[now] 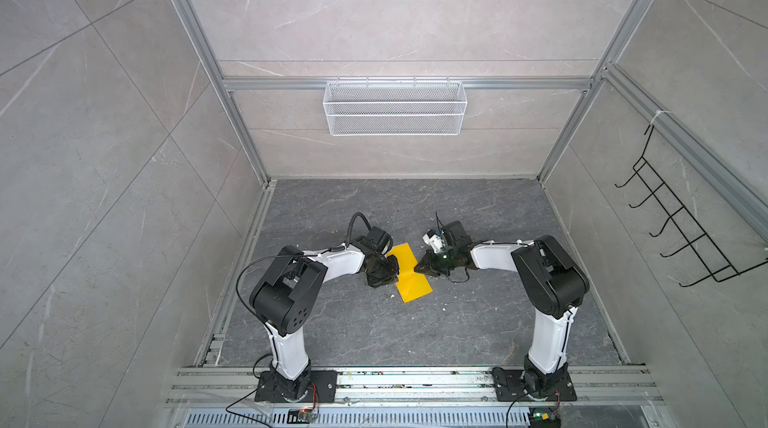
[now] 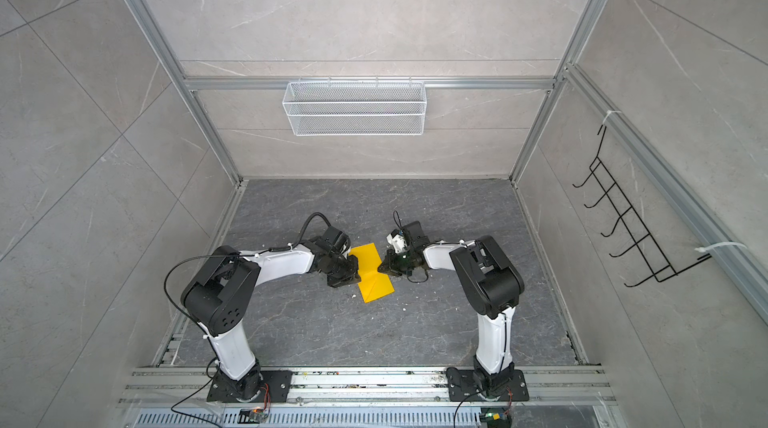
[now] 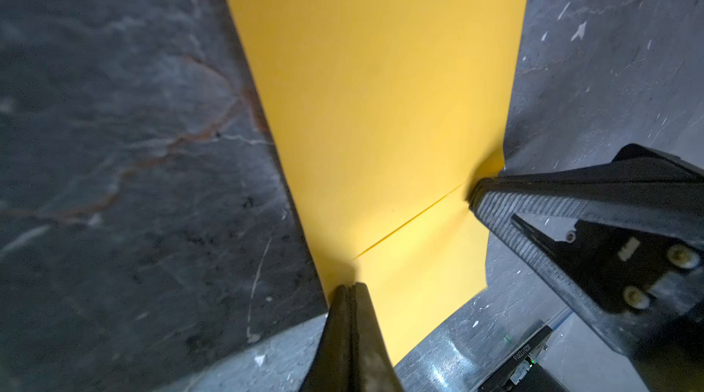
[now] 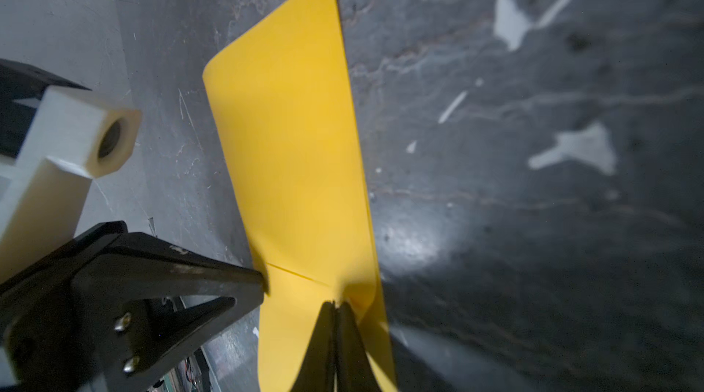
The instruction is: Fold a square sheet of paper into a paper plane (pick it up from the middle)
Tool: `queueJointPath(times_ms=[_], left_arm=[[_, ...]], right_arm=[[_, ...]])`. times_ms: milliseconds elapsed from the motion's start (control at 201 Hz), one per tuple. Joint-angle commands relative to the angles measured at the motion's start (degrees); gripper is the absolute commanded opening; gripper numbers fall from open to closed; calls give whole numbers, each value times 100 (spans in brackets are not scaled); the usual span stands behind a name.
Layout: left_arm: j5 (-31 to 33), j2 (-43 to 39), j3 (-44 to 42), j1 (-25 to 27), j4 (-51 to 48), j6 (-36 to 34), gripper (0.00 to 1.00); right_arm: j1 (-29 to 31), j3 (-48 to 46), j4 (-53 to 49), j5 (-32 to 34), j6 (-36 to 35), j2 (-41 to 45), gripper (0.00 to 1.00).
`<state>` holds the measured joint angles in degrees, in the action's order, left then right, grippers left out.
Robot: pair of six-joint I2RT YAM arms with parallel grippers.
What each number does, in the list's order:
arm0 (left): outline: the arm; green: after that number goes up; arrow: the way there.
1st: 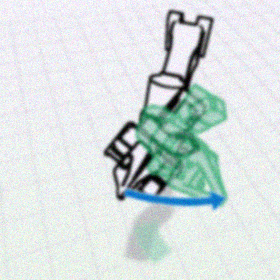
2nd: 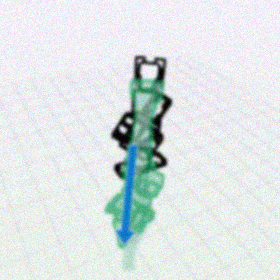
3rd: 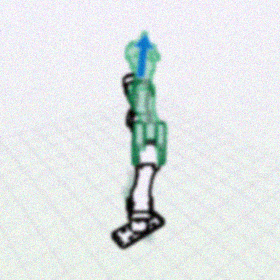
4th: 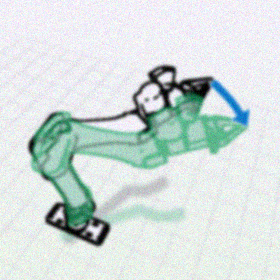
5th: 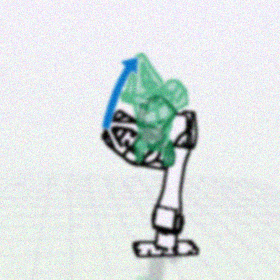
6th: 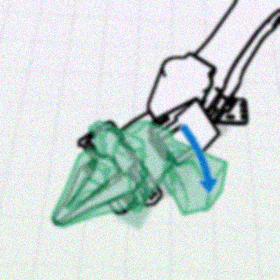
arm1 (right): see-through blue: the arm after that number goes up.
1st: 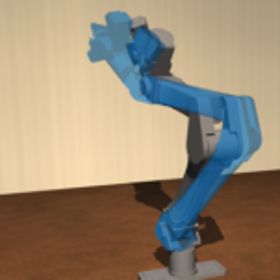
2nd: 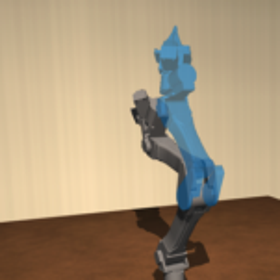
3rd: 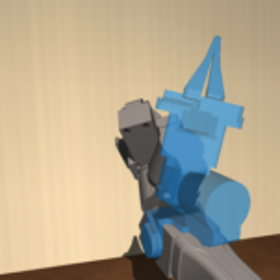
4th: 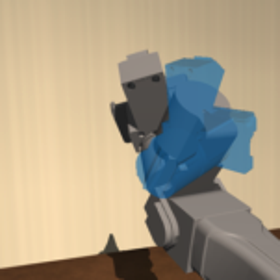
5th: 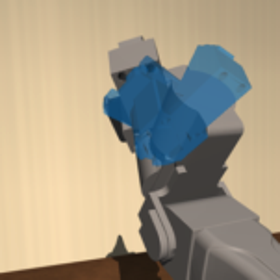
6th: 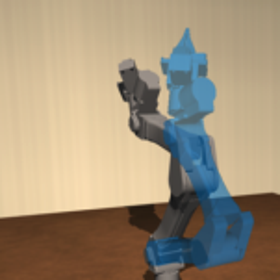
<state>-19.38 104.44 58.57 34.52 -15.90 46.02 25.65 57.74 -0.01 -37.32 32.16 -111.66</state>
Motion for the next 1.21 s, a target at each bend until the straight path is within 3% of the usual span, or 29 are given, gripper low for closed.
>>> queueJointPath(times_ms=[0, 115, 279, 612, 1091, 1205], left_arm=[[479, 199, -32, -7, -458, -190, 0], [468, 195, -21, -7, -472, -221, 0], [448, 191, 24, -7, -477, -239, 0], [435, 208, 50, -7, -484, -243, 0], [112, -243, 322, 16, -230, -401, 0], [106, -637, 136, 126, 91, 5, 15]], right_arm=[[-159, -168, -297, 386, -210, 73, 8], [-212, -234, -358, 584, -275, 390, 8], [-117, -275, -202, 190, -212, 767, 8], [303, -105, 322, -328, 249, 190, 8], [277, -505, 254, 351, 555, -115, 7], [273, -609, 249, 483, 744, -168, 7]])
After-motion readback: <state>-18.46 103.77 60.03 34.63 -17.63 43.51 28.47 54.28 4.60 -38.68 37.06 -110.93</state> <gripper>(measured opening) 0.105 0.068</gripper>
